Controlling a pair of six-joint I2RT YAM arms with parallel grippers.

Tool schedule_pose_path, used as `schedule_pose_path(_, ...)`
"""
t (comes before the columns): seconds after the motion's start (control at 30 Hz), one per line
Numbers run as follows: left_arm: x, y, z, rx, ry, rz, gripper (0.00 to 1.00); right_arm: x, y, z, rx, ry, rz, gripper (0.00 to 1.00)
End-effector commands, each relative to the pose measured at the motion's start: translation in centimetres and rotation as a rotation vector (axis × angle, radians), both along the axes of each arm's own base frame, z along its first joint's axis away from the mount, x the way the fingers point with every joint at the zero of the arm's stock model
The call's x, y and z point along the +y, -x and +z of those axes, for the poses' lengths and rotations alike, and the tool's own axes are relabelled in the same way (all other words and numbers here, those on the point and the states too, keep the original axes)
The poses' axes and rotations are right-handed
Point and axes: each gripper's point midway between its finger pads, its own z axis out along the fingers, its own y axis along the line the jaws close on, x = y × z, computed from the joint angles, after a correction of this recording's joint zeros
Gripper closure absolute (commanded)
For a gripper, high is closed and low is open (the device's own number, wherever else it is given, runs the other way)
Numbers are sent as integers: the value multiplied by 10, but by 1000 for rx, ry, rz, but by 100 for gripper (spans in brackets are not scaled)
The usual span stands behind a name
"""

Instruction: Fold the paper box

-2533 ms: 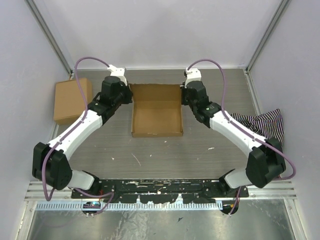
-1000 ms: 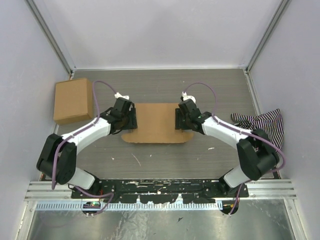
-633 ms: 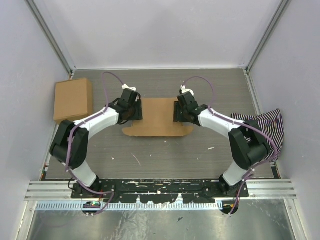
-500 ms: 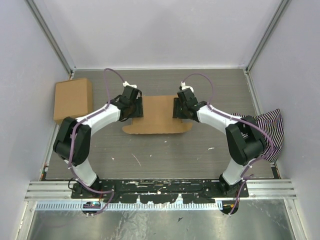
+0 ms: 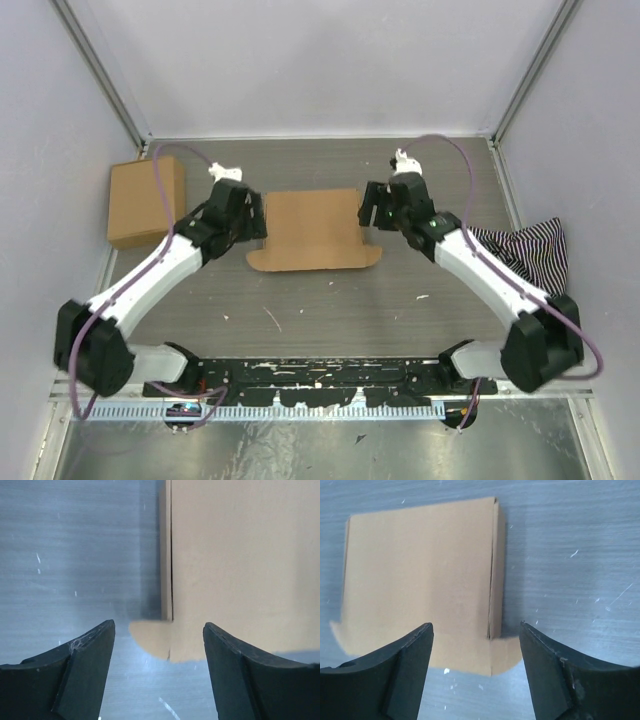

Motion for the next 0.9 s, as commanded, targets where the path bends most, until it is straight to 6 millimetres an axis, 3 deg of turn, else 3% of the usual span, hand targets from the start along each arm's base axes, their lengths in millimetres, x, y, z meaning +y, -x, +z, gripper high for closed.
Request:
schedule_pose_path(0.0, 2, 47, -39, 52, 83, -57, 21, 5, 47, -39, 37, -51, 127, 25)
schedule_pose_path(0.17, 3, 52, -56, 34, 104, -55, 21, 3, 62, -67, 51, -66, 144, 24)
schedule_pose_path(0.57, -9, 48, -76, 127, 83, -86, 24, 7, 57, -65, 20, -76, 157, 24)
schedule_pose_path(0.87, -17, 51, -86, 164, 95, -116, 26, 18, 55, -82, 67, -82, 200, 29)
